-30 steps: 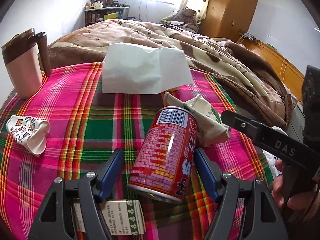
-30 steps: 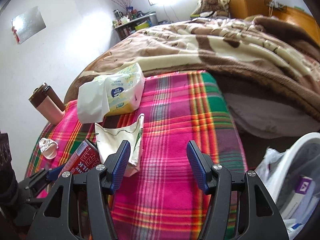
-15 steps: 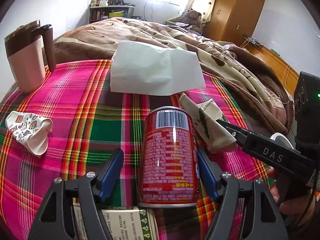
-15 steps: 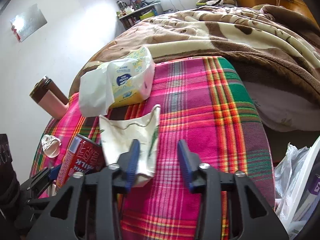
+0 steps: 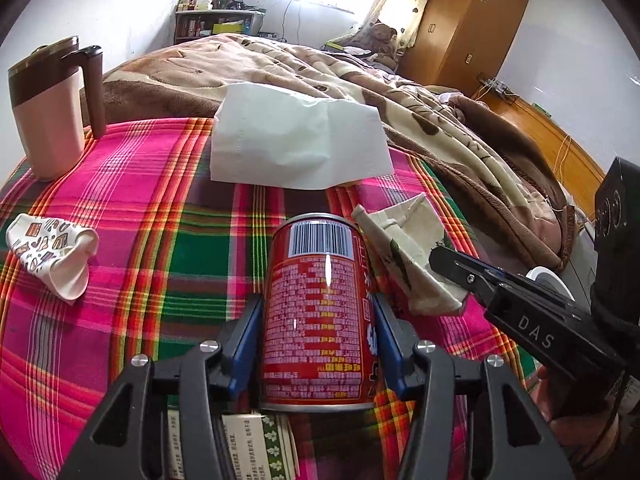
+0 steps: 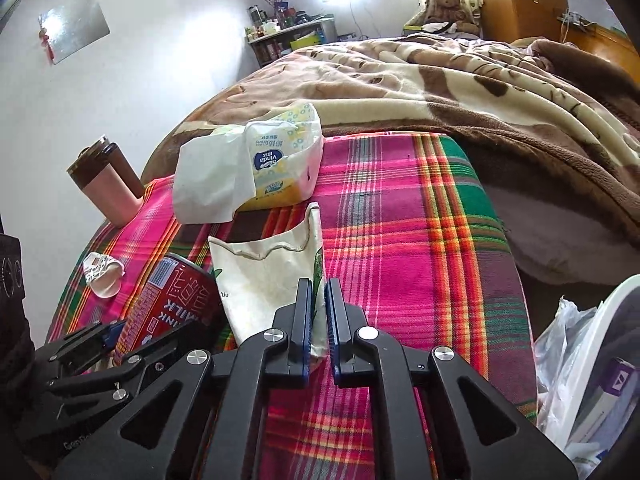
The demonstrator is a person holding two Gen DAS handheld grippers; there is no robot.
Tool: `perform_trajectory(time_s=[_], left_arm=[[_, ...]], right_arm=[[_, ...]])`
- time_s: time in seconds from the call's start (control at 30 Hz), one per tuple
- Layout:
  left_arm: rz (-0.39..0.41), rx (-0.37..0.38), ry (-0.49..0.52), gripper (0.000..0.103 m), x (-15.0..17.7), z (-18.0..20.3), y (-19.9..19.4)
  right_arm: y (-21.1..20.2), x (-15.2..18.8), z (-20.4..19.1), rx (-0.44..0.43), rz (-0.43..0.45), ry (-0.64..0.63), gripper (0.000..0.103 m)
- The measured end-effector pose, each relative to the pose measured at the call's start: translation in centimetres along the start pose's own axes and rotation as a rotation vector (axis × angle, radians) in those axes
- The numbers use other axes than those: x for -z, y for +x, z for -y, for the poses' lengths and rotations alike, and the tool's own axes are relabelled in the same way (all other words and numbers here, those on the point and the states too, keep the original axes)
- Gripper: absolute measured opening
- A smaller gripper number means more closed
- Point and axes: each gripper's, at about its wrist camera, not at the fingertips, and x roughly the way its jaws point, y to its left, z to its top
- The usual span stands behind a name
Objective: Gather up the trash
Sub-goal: 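Grasp the red drink can with the left tool while the right tool grasps crumpled white paper, then carry the red can and white paper over the wastebasket and open both tools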
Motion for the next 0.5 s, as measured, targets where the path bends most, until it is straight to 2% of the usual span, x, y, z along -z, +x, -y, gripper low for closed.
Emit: perform_trajectory(time_s=[0.5], left_arm=[[0.053, 0.012, 0.038, 0.054, 1.9, 2.2, -4.0]], right_arm=[[-4.0, 1.6, 0.5, 0.008, 0.076, 0.03, 0.007]])
